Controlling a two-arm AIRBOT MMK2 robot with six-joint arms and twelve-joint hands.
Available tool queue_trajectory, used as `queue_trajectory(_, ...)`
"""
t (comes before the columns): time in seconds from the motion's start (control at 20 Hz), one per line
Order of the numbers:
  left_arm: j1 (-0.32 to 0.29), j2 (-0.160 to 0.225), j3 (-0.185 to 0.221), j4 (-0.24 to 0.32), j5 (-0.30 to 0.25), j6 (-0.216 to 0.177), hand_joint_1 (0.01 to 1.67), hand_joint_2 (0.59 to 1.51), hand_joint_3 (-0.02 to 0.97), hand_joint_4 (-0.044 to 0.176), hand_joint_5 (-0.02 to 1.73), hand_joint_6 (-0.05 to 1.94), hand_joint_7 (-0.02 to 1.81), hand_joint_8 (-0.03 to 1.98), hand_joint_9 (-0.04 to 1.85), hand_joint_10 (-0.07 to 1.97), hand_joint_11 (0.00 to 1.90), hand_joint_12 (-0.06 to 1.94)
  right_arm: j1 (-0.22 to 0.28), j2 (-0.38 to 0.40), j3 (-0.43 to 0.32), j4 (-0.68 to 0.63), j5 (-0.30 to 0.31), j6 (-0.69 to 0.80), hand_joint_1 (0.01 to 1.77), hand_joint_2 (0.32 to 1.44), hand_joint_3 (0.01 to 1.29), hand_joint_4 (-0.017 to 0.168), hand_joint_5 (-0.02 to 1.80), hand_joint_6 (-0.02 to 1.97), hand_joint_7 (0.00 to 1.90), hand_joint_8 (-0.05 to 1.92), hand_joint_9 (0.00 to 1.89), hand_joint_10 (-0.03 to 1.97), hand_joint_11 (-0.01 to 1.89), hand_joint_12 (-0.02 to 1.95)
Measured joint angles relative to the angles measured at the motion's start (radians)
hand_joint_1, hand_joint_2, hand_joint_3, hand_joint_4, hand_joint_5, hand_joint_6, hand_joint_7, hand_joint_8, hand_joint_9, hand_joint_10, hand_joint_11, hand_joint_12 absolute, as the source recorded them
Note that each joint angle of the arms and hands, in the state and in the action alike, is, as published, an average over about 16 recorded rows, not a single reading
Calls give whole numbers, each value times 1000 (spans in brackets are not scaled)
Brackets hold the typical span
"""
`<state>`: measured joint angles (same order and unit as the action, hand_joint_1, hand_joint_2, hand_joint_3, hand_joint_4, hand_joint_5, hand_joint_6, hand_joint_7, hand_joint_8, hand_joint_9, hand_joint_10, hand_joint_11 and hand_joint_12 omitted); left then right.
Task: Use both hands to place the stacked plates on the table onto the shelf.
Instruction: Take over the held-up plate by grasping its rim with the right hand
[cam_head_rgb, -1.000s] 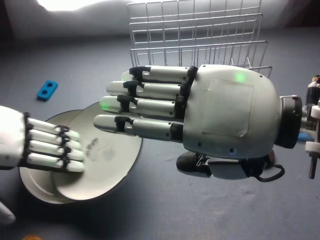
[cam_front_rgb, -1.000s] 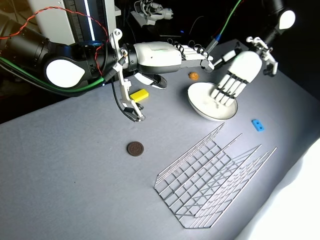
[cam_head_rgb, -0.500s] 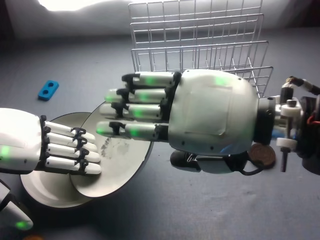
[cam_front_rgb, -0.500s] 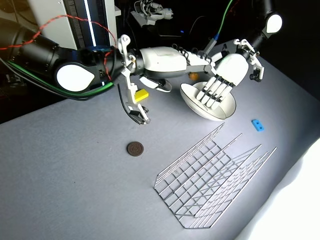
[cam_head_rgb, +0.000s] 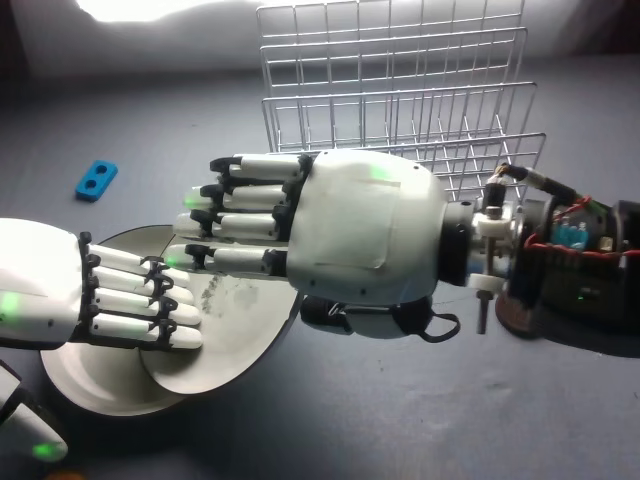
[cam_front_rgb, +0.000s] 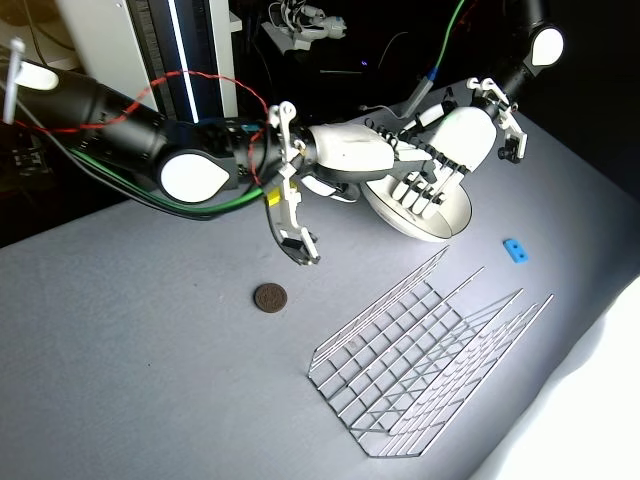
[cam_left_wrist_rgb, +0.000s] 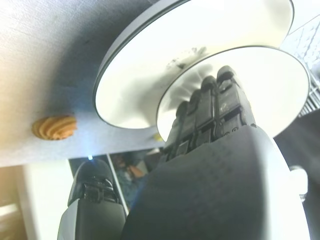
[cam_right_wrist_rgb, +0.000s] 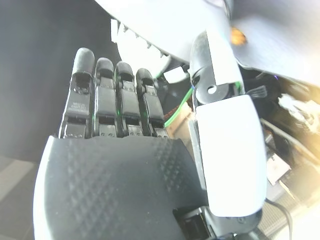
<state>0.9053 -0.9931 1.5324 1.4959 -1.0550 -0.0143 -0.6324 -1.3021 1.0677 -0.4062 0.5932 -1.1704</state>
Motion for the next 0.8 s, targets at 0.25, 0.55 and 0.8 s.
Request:
queue_trajectory(0.25,3,2,0,-2,0,-1,17,1121,13,-4,-12,-15,-5,-22,16,7,15,12,-1,-75,56,16,-16,-28,1009,1107,17,3,313,17,318,5,323,16,38,959)
queue_trajectory(0.55,4,4,0,-3,0,-2,17,1121,13,-4,-12,-16,-6,-22,16,7,15,12,-4,-137,103,18,-28,-40,1014,1096,16,2,523,63,564,21,565,32,183,1098)
queue_trajectory(0.8,4,5,-1,-4,0,-3,17,1121,13,-4,-11,-16,-7,-23,16,7,15,12,-7,-164,126,15,-19,-38,1024,1062,15,3,698,332,781,194,837,46,433,1110)
